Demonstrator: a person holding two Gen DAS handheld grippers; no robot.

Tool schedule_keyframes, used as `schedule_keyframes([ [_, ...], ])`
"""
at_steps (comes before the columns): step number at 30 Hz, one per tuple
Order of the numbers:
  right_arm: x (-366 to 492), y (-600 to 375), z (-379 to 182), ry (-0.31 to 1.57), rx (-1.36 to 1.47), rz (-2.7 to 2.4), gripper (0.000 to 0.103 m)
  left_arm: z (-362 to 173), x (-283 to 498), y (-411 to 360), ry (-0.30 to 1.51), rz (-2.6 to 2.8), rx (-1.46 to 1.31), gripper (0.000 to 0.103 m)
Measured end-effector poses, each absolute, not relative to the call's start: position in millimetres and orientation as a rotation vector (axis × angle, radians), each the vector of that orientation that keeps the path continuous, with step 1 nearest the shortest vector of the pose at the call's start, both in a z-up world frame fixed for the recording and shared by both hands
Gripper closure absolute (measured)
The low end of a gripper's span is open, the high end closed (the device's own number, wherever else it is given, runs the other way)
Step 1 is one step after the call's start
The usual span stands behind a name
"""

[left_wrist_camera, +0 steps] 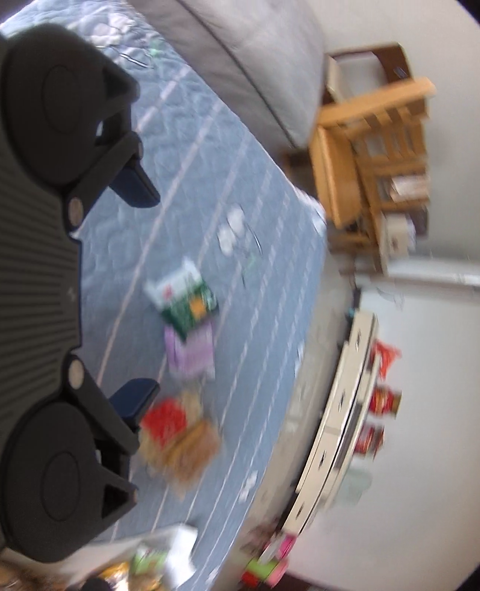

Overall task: Organize snacks
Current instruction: 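Move both tools back toward the remaining snacks on the table, then grasp the green-white biscuit box with the left tool while the right tool grasps the purple packet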

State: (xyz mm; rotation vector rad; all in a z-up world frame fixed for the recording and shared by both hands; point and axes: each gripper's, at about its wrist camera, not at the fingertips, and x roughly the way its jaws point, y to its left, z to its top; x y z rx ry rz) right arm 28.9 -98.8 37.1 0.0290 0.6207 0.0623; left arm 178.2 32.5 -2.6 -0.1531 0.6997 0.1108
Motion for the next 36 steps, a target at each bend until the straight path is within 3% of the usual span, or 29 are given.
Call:
schedule_keyframes([
  [10, 33.5, -96.0, 23.8, 0.604, 0.032, 0.119, 0.0, -30.3, 253.0, 62.0, 0.79, 0.237, -0.371, 0.002],
  [16, 35.8, -96.4, 21.1, 0.592, 0.015, 0.138, 0.0, -51.6, 286.5, 54.1, 0.875, 0.292, -0.35, 0.001],
  [24, 41.8, -98.2, 15.6, 0.598, 0.032, 0.14, 0.0, -51.8, 286.7, 49.1, 0.868, 0.18, -0.353, 0.001],
  [29, 42.2, -92.3, 15.6, 0.6, 0.021, 0.15, 0.0, -55.6, 286.2, 35.3, 0.846, 0.238, -0.216, 0.0],
  [32, 42.4, -91.6, 18.6, 0.593, 0.009, 0.149, 0.0, -61.5, 281.8, 49.3, 0.868, 0.249, -0.216, 0.008],
  [36, 47.0, -90.4, 17.8, 0.597, 0.013, 0.145, 0.0, -61.1, 271.3, 46.6, 0.833, 0.212, -0.068, 0.025],
])
